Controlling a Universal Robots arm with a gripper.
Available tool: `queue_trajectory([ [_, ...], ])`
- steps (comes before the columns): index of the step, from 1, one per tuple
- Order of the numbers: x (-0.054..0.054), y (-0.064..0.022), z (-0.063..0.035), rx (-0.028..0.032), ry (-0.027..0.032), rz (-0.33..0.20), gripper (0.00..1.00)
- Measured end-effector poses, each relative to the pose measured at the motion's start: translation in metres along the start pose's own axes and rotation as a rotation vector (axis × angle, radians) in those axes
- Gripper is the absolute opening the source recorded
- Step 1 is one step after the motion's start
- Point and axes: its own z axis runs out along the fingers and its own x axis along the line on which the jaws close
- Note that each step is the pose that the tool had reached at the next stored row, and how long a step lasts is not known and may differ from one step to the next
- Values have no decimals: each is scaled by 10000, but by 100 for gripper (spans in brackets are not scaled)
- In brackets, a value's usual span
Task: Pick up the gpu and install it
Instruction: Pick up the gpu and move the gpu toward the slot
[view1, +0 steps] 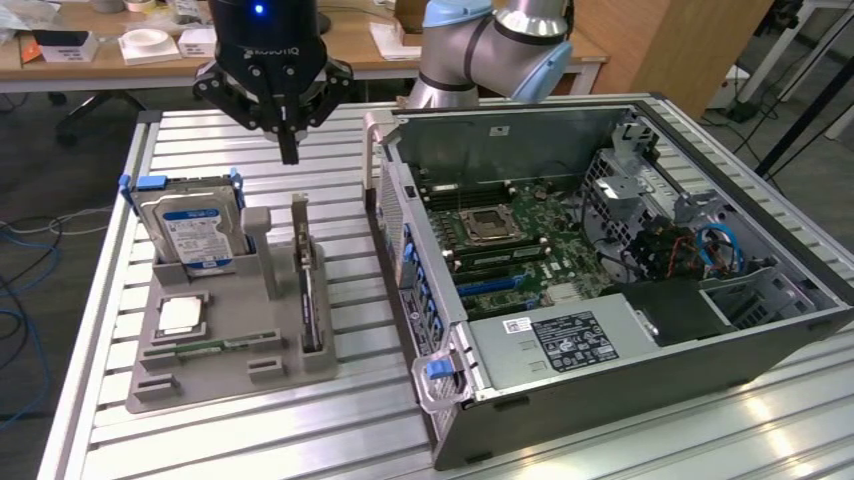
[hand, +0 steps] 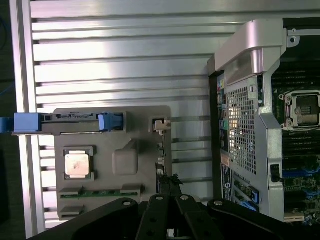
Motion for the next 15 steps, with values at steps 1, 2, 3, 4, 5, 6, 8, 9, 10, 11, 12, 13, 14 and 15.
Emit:
queue_trajectory([
  [1,0,-5,0,0,1,-1,11],
  [2,-1,-10,0,1,1,-1,11],
  [3,-2,-17,0,0,1,0,11],
  [4,-2,-26,0,0,0,0,11],
  [5,-3,-36,0,0,1,-1,11],
  [6,-4,-47,1,0,1,-1,11],
  [8,-5,-63,2,1,1,-1,11],
  [9,-5,-69,3,0,1,-1,11],
  [10,-6,-75,5,1,1,0,11],
  [11,-6,-84,6,1,1,0,11],
  [12,-7,-94,7,0,0,0,11],
  [13,-8,-103,7,1,1,-1,11],
  [14,-8,-112,8,0,1,0,11],
  [15,-9,-121,9,0,1,0,11],
])
